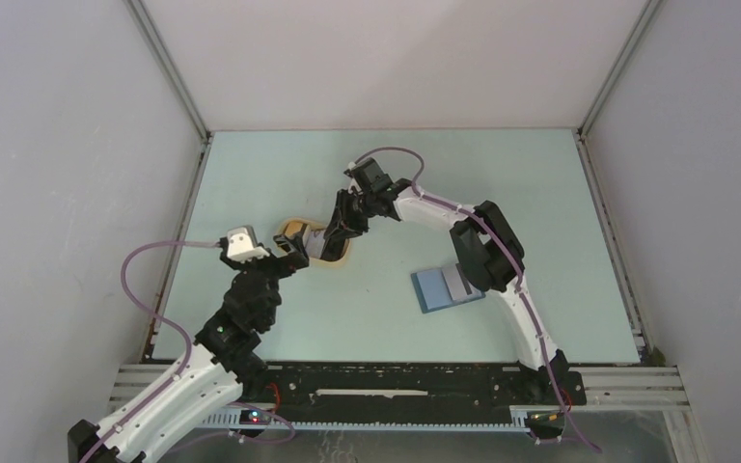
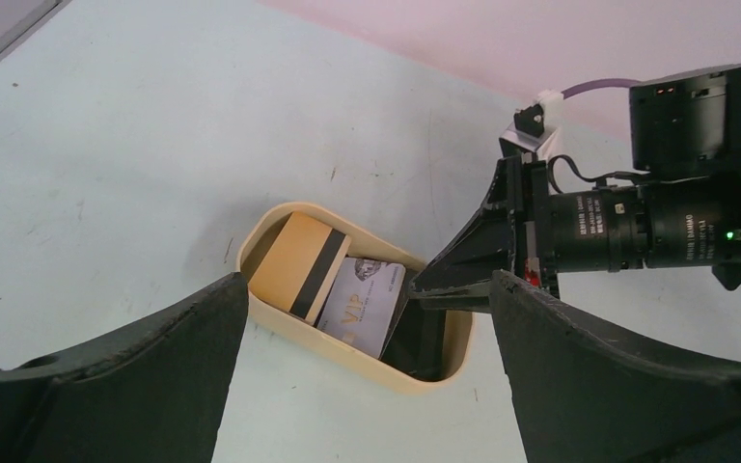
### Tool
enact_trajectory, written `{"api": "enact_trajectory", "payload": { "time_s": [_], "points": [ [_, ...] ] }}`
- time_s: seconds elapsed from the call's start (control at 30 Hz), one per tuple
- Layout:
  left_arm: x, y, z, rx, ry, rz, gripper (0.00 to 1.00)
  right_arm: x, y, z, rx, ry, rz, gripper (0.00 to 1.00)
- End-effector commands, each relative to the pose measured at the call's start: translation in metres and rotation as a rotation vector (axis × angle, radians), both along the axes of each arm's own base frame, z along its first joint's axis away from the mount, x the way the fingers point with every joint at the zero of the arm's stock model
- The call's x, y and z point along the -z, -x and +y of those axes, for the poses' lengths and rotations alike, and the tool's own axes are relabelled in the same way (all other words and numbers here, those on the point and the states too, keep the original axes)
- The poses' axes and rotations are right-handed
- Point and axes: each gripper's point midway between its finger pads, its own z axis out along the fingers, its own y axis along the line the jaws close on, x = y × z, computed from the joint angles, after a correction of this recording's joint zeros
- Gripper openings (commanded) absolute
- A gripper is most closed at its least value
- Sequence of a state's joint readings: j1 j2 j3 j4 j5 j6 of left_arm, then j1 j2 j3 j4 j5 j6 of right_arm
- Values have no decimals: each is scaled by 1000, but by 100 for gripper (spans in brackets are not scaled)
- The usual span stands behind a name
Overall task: Put the credit cards into the card holder
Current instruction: Pick up the credit card from the storage box.
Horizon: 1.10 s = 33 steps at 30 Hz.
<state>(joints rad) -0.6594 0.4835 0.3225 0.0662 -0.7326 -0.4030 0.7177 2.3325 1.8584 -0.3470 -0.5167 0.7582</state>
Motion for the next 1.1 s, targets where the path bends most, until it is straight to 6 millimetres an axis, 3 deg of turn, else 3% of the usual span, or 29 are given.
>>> {"api": "enact_trajectory", "payload": {
  "time_s": [0.0, 0.37, 0.83, 1.07],
  "points": [
    [3, 0, 8, -44, 29, -22, 100, -4, -9, 10, 33, -10, -16, 37],
    [3, 0, 8, -46, 31, -25, 100, 2, -13, 15, 41, -17, -2, 36],
    [3, 0, 8, -44, 28, -22, 100, -1, -15, 9, 34, -37, -13, 6],
    [3, 0, 8, -43, 30, -23, 100, -15, -14, 4, 32, -69, -14, 1]
  ]
}}
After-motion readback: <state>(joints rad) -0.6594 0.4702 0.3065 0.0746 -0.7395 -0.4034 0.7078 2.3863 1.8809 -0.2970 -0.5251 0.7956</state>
